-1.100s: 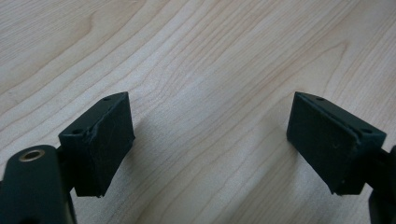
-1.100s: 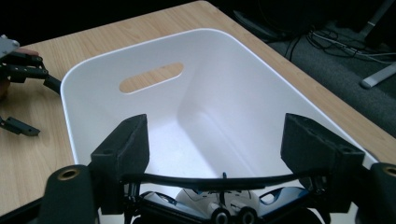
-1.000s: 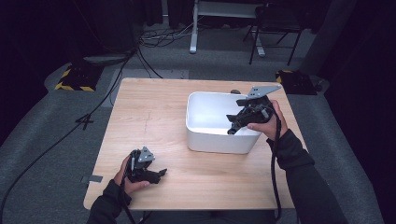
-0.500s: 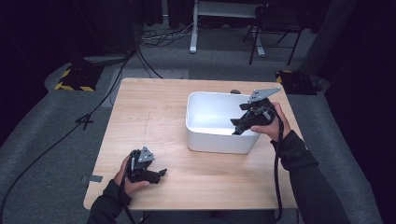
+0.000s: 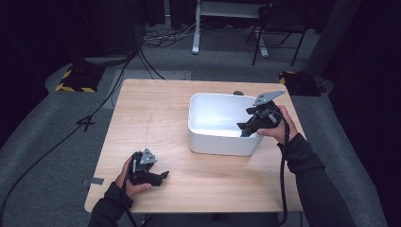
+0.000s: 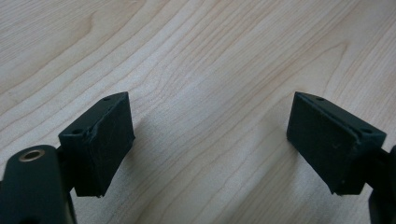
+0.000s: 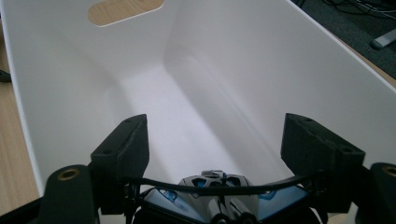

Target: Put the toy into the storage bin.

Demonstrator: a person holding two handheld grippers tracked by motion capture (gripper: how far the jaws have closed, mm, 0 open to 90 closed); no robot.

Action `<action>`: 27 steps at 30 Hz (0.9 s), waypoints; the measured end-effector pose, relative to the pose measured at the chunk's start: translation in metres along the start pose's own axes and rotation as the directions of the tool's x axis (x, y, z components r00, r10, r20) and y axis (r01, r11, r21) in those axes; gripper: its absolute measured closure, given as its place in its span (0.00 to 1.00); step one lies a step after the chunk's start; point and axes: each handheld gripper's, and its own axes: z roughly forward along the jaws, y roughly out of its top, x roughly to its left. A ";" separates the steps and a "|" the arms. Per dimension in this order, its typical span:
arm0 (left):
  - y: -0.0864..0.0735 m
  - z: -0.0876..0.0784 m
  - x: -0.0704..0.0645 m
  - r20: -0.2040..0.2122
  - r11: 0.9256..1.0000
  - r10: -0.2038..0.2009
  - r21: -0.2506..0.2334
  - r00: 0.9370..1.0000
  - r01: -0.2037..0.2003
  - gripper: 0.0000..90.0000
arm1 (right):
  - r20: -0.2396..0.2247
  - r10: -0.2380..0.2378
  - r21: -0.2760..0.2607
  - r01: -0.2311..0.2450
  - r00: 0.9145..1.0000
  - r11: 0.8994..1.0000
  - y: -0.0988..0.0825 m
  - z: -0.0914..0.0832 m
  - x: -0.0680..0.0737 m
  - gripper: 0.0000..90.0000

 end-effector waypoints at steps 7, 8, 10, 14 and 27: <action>0.000 0.000 0.000 0.000 1.000 -0.002 -0.001 1.000 0.002 0.17 | 0.005 0.005 0.012 -0.005 1.000 1.000 -0.001 0.002 -0.002 0.27; 0.000 0.000 0.000 -0.003 1.000 0.002 -0.003 1.000 -0.002 0.17 | 0.003 0.004 0.016 -0.004 1.000 1.000 -0.002 0.002 -0.002 0.27; 0.000 0.000 0.000 0.001 1.000 -0.003 -0.001 1.000 0.003 0.17 | 0.005 0.011 0.021 -0.011 1.000 1.000 -0.002 0.003 -0.002 0.27; 0.000 0.000 0.000 -0.002 1.000 -0.001 -0.003 1.000 0.001 0.17 | 0.019 0.007 0.046 -0.007 1.000 0.999 -0.001 0.003 -0.003 0.27; 0.000 0.000 0.000 -0.002 1.000 0.001 -0.002 1.000 -0.001 0.17 | 0.037 -0.012 0.137 0.007 0.999 0.991 0.007 0.008 -0.004 0.27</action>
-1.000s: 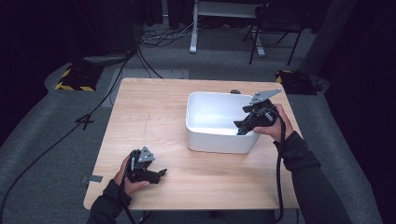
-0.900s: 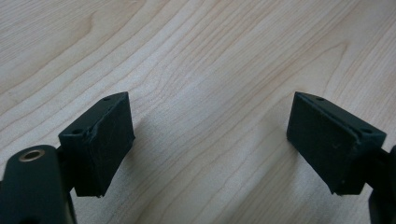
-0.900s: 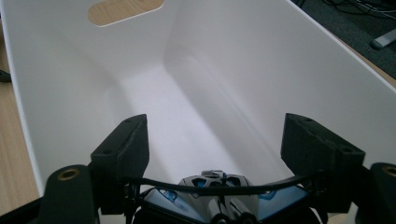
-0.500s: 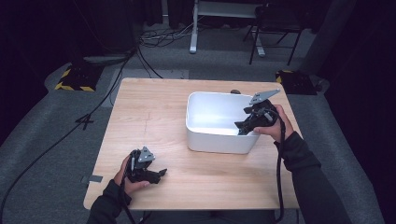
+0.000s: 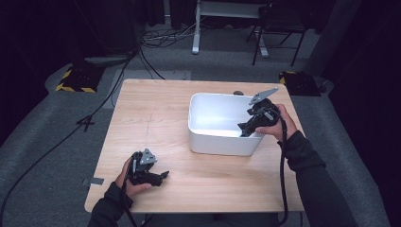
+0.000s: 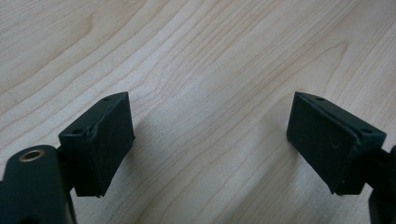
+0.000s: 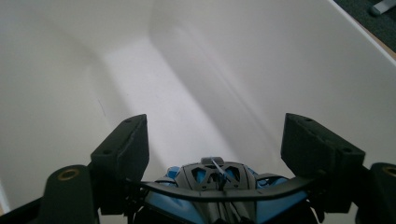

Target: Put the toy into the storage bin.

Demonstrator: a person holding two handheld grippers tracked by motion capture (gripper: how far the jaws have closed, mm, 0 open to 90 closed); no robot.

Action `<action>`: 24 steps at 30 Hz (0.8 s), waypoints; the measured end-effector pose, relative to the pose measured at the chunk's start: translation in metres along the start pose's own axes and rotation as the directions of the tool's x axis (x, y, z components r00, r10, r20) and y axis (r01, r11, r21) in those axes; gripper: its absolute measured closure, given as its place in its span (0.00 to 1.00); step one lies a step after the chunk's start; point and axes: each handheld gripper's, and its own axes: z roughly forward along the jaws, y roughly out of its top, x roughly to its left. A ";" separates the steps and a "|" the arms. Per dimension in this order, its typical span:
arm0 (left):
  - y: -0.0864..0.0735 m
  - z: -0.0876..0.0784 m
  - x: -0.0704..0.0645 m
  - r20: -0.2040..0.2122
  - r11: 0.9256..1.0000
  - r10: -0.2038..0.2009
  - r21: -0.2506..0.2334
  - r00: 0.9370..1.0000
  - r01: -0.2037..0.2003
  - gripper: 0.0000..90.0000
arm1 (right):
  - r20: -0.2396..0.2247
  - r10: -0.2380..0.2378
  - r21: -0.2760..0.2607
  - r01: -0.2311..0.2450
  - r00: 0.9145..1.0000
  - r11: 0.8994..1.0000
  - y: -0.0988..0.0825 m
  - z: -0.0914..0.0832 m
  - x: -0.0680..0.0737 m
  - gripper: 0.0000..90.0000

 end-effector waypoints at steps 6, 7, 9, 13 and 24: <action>0.000 0.000 0.000 0.000 1.000 0.005 0.002 1.000 -0.005 0.17 | -0.013 0.029 0.045 -0.028 0.999 0.999 -0.001 0.000 -0.003 0.27; 0.000 0.000 0.000 0.002 1.000 0.001 0.001 1.000 -0.001 0.17 | -0.016 0.014 0.042 -0.014 1.000 0.999 -0.001 0.001 -0.005 0.27; 0.000 0.000 0.000 0.002 1.000 -0.002 0.000 1.000 0.002 0.17 | -0.013 0.010 0.061 -0.010 1.000 0.998 -0.002 0.002 -0.005 0.27; 0.000 0.000 0.000 -0.002 1.000 0.001 0.000 1.000 -0.001 0.17 | -0.009 -0.013 0.080 0.014 1.000 0.997 -0.001 0.005 -0.005 0.27; 0.000 0.000 0.000 -0.004 1.000 0.001 -0.002 1.000 -0.001 0.17 | 0.033 0.007 0.157 -0.012 0.999 0.988 0.004 0.008 0.001 0.27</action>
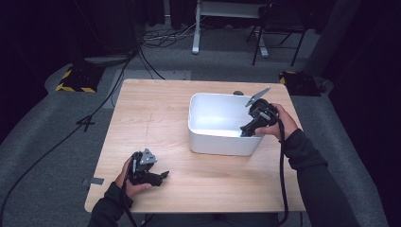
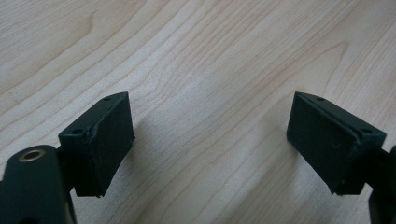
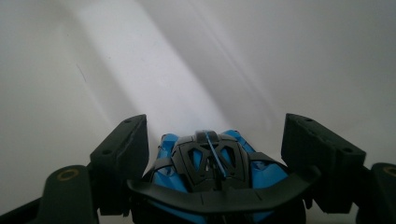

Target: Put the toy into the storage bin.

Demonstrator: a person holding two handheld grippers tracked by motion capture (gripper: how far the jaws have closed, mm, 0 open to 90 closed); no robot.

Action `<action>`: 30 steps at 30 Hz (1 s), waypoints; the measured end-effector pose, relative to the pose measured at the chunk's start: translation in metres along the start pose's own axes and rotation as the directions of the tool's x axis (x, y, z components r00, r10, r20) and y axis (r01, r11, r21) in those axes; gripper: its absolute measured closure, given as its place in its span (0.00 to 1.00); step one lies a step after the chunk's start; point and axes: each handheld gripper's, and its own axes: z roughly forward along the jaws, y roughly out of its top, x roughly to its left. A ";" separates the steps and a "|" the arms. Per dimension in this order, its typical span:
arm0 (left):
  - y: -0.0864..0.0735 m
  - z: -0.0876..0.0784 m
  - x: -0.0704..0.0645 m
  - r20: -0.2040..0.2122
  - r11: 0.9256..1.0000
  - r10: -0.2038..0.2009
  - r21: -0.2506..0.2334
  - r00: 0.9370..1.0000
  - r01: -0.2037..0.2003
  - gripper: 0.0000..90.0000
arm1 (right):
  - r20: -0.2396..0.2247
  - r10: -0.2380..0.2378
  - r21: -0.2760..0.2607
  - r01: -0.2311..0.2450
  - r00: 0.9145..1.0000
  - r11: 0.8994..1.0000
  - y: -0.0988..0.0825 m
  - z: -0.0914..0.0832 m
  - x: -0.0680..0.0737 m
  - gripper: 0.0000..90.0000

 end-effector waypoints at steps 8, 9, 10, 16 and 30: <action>0.000 0.000 0.000 0.006 1.000 -0.005 0.001 1.000 0.005 0.17 | 0.001 -0.014 -0.024 0.014 1.000 1.000 -0.003 -0.003 0.001 0.27; 0.000 0.000 0.000 0.006 1.000 -0.004 0.002 1.000 0.004 0.17 | 0.001 -0.018 -0.029 0.018 1.000 0.999 -0.003 -0.004 0.001 0.27; 0.000 0.000 0.000 0.006 1.000 -0.004 0.002 1.000 0.004 0.17 | -0.001 -0.017 -0.036 0.017 1.000 0.999 -0.004 -0.005 0.000 0.27; 0.000 0.000 0.000 0.007 1.000 -0.004 0.002 1.000 0.004 0.17 | -0.001 0.002 -0.062 -0.002 1.000 0.998 -0.005 -0.006 -0.001 0.27; 0.000 0.000 0.000 0.008 1.000 -0.003 0.003 1.000 0.003 0.17 | -0.007 0.030 -0.221 -0.030 1.000 0.975 -0.022 -0.018 0.001 0.27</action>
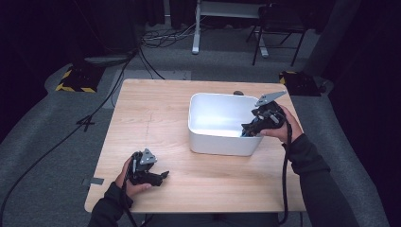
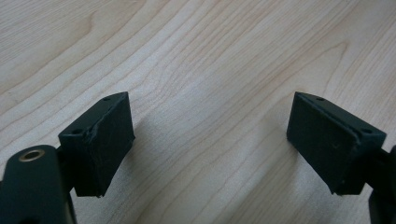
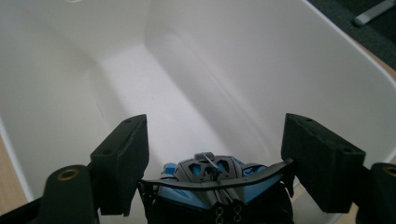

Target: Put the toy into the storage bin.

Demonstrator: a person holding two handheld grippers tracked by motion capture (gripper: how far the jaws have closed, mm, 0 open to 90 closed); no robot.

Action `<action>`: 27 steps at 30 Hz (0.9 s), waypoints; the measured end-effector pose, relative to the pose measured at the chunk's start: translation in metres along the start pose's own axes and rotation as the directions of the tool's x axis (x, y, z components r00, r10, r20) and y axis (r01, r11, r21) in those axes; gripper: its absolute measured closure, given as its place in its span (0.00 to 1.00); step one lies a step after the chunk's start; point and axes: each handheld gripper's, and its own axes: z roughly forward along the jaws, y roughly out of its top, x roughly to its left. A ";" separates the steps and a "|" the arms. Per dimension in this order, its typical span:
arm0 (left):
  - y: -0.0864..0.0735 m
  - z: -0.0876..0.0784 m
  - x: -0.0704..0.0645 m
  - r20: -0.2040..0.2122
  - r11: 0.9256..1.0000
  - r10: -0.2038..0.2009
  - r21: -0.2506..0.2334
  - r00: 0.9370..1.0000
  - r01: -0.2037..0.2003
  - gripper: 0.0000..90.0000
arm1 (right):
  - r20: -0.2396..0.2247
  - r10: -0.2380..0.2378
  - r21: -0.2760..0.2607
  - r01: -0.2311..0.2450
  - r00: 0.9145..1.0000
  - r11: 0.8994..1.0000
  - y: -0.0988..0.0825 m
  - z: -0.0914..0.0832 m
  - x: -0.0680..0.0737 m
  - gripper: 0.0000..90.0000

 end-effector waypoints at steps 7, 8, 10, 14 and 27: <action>0.000 0.000 0.000 0.000 1.000 -0.002 -0.001 1.000 0.002 0.17 | 0.000 -0.011 -0.063 0.011 1.000 0.998 -0.002 -0.011 0.002 0.29; 0.000 0.000 0.000 0.001 1.000 0.000 0.000 1.000 0.000 0.17 | -0.001 -0.005 -0.064 0.005 1.000 0.998 -0.002 -0.011 0.003 0.29; 0.000 0.000 0.000 -0.001 1.000 -0.002 -0.002 1.000 0.002 0.17 | 0.005 -0.012 -0.074 0.012 1.000 0.997 -0.002 -0.012 0.003 0.29; 0.000 0.000 0.000 0.000 1.000 -0.003 -0.002 1.000 0.003 0.17 | 0.002 -0.009 -0.102 0.009 1.000 0.995 -0.002 -0.015 0.005 0.29; 0.000 0.000 0.000 -0.002 1.000 -0.002 -0.002 1.000 0.002 0.17 | 0.032 -0.002 -0.154 0.007 0.999 0.988 -0.006 -0.018 0.007 0.24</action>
